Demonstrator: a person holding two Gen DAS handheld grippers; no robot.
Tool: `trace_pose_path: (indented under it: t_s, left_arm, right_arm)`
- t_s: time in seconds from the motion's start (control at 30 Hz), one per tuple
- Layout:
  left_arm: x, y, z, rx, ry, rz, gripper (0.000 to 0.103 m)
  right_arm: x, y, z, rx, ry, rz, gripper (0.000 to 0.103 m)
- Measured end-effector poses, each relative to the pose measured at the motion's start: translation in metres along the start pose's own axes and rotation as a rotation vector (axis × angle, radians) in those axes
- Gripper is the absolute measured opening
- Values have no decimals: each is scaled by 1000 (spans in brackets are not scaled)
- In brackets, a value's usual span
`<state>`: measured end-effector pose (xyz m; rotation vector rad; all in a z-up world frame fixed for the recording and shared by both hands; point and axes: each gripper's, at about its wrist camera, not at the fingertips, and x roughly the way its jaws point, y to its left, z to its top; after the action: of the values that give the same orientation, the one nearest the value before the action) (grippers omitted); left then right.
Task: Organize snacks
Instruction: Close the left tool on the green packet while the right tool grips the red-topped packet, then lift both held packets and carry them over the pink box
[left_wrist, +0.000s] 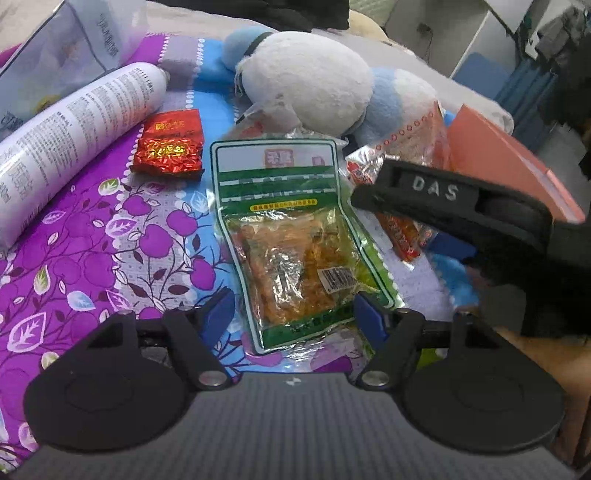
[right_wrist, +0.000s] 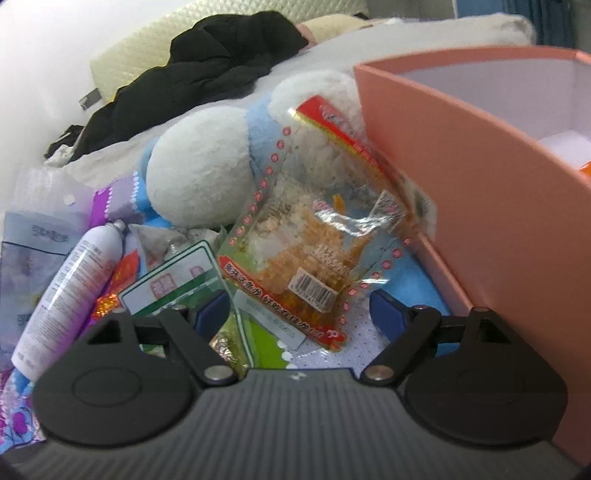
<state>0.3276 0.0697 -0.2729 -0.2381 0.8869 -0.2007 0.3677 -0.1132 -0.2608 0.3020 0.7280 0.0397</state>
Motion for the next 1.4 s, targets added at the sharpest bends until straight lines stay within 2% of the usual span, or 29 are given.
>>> trace_pose_path:
  t_s: [0.17, 0.23, 0.33, 0.43, 0.63, 0.8, 0.9, 1.07, 1.3, 1.4]
  left_arm:
    - [1, -4, -5, 5, -20, 19, 71]
    - [-1, -2, -6, -13, -30, 32, 61]
    - [-3, 0, -7, -43, -43, 26, 52]
    - [-9, 5, -11, -100, -55, 14, 40]
    - [-29, 6, -24, -171, -64, 0, 29]
    - [-53, 7, -43, -214, -68, 9, 27]
    - [-72, 8, -58, -250, -74, 13, 27]
    - [-100, 11, -87, -333, -69, 21, 26]
    - [-130, -3, -115, -345, -53, 57, 26]
    - [-141, -4, -123, -355, -44, 56, 26]
  right_arm:
    - [5, -4, 1, -34, -8, 9, 65]
    - [2, -7, 3, -39, -12, 7, 51]
    - [-3, -9, 5, -54, 0, 10, 46]
    - [-14, -7, 3, -95, 2, 21, 44]
    - [-37, -5, -6, -153, 25, 38, 41]
    - [-63, -6, -19, -181, 60, 60, 40]
    - [-79, -7, -30, -194, 116, 80, 40]
    - [-108, -6, -48, -293, 175, 97, 39]
    - [-140, -11, -76, -367, 236, 101, 38]
    - [-155, -17, -80, -338, 252, 106, 38]
